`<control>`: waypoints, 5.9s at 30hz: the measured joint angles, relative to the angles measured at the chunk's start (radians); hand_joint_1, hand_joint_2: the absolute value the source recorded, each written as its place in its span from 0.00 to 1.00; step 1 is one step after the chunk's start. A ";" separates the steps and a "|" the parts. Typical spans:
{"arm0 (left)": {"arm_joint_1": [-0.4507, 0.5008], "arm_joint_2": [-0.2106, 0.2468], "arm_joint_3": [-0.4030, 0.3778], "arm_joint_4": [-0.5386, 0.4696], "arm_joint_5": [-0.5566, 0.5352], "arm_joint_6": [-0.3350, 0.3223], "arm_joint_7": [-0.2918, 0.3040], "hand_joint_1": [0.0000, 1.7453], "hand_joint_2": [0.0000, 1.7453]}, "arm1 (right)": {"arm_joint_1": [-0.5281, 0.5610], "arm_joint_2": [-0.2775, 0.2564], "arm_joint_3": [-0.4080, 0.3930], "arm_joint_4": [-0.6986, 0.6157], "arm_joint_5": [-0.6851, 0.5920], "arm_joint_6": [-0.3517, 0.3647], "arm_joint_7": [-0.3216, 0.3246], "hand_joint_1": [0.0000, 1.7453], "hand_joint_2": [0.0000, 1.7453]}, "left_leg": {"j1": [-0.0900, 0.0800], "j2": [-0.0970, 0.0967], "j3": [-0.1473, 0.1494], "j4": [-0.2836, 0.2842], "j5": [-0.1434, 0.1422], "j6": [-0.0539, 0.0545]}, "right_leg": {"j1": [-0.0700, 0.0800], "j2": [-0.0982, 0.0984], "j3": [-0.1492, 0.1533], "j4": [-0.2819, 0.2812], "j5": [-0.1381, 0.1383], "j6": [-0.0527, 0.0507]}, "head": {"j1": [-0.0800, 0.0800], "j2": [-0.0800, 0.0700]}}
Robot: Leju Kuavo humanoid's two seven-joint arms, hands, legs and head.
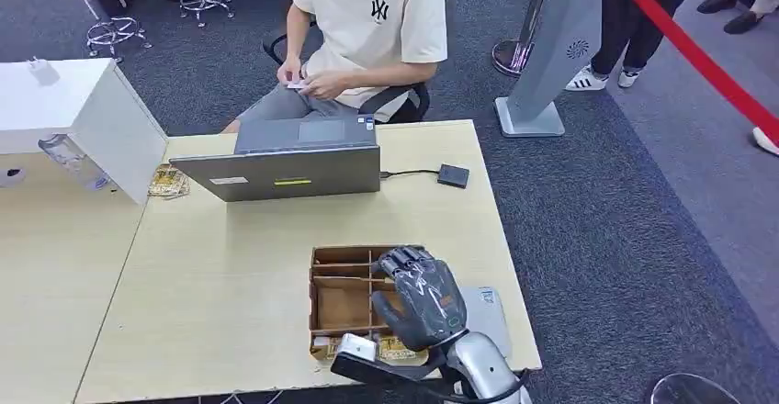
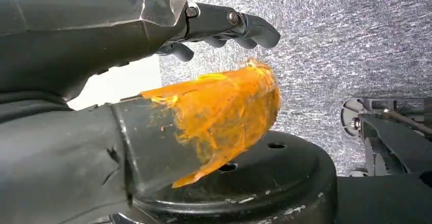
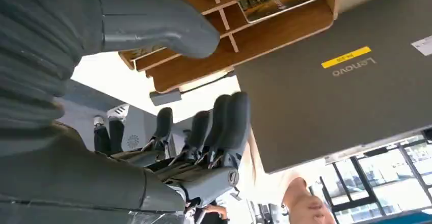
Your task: Pass the card to the sensor for recognition and then transmit it.
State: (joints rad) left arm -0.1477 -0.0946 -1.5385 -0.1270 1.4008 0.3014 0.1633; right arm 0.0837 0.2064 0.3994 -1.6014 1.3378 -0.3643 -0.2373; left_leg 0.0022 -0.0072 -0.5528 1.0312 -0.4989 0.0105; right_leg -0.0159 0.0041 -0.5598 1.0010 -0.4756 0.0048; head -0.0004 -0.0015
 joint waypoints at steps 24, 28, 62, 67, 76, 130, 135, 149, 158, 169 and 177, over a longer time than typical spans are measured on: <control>0.000 0.002 -0.002 0.000 0.018 0.000 -0.008 0.00 0.00 | 0.002 0.003 -0.034 0.075 0.032 -0.022 0.005 0.40 1.00 | 0.000 0.000 0.000 0.000 0.000 0.000 | 0.000 0.000 0.000 0.000 0.000 0.000 | 0.000 0.000; 0.000 0.002 -0.002 0.000 0.018 0.000 -0.008 0.00 0.00 | 0.004 0.005 -0.043 0.086 0.038 -0.023 0.010 0.44 1.00 | 0.000 0.000 0.000 0.000 0.000 0.000 | 0.000 0.000 0.000 0.000 0.000 0.000 | 0.000 0.000; 0.000 0.003 -0.003 0.000 0.016 -0.002 -0.025 0.00 0.00 | 0.003 0.025 -0.085 0.119 0.135 -0.058 0.042 0.33 1.00 | 0.000 0.000 0.000 0.000 0.000 0.000 | 0.000 0.000 0.000 0.000 0.000 0.000 | 0.000 0.000; 0.000 0.003 -0.003 0.000 0.016 -0.002 -0.028 0.00 0.00 | 0.003 0.026 -0.084 0.131 0.155 -0.071 0.068 0.40 1.00 | 0.000 0.000 0.000 0.000 0.000 0.000 | 0.000 0.000 0.000 0.000 0.000 0.000 | 0.000 0.000; 0.000 0.004 -0.003 0.000 0.016 -0.005 -0.032 0.00 0.00 | -0.003 0.025 -0.084 0.158 0.157 -0.080 0.090 0.86 1.00 | 0.000 0.000 0.000 0.000 0.000 0.000 | 0.000 0.000 0.000 0.000 0.000 0.000 | 0.000 0.000; 0.001 -0.010 -0.004 0.000 -0.046 -0.026 -0.004 0.00 0.00 | 0.092 0.027 -0.049 -0.363 0.115 -0.312 -0.045 1.00 1.00 | 0.000 0.000 0.000 0.000 0.000 0.000 | 0.000 0.000 0.000 0.000 0.000 0.000 | 0.000 0.000; 0.000 -0.010 -0.004 0.000 -0.079 -0.033 0.003 0.00 0.00 | 0.054 0.023 -0.029 -0.361 0.125 -0.297 -0.053 1.00 1.00 | 0.000 0.000 0.000 0.000 0.000 0.000 | 0.000 0.000 0.000 0.000 0.000 0.000 | 0.000 0.000; 0.000 -0.006 -0.004 0.000 -0.201 -0.063 0.013 0.00 0.00 | -0.257 0.009 -0.002 -0.153 0.202 -0.220 -0.005 1.00 1.00 | 0.000 0.000 0.000 0.000 0.001 0.001 | 0.000 0.000 0.000 0.000 0.001 0.000 | 0.000 0.000; -0.001 -0.005 -0.004 0.000 -0.274 -0.080 0.014 0.00 0.00 | -0.518 0.002 0.003 0.112 0.216 -0.201 0.139 1.00 1.00 | 0.000 0.000 0.000 0.000 0.002 0.000 | 0.000 0.000 0.000 0.000 0.002 0.000 | -0.001 0.000; -0.002 -0.002 -0.004 0.000 -0.328 -0.089 0.017 0.00 0.00 | -0.759 -0.025 0.081 0.435 0.216 -0.220 0.295 1.00 1.00 | 0.000 0.000 -0.001 0.000 0.002 0.000 | 0.000 0.000 0.000 0.000 0.002 -0.001 | 0.000 0.000; -0.001 -0.001 -0.004 0.000 -0.336 -0.092 0.019 0.00 0.00 | -0.852 -0.033 0.143 0.593 0.216 -0.230 0.380 0.98 1.00 | 0.000 0.000 -0.001 0.000 0.002 0.000 | 0.000 0.000 -0.001 0.000 0.002 -0.001 | 0.000 0.000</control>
State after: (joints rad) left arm -0.1491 -0.0958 -1.5423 -0.1270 1.0647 0.2098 0.1824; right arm -0.7682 0.1732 0.5424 -1.0084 1.5534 -0.5947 0.1426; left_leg 0.0021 -0.0071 -0.5534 1.0314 -0.4968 0.0106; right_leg -0.0159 0.0045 -0.5603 1.0013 -0.4736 0.0039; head -0.0008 -0.0015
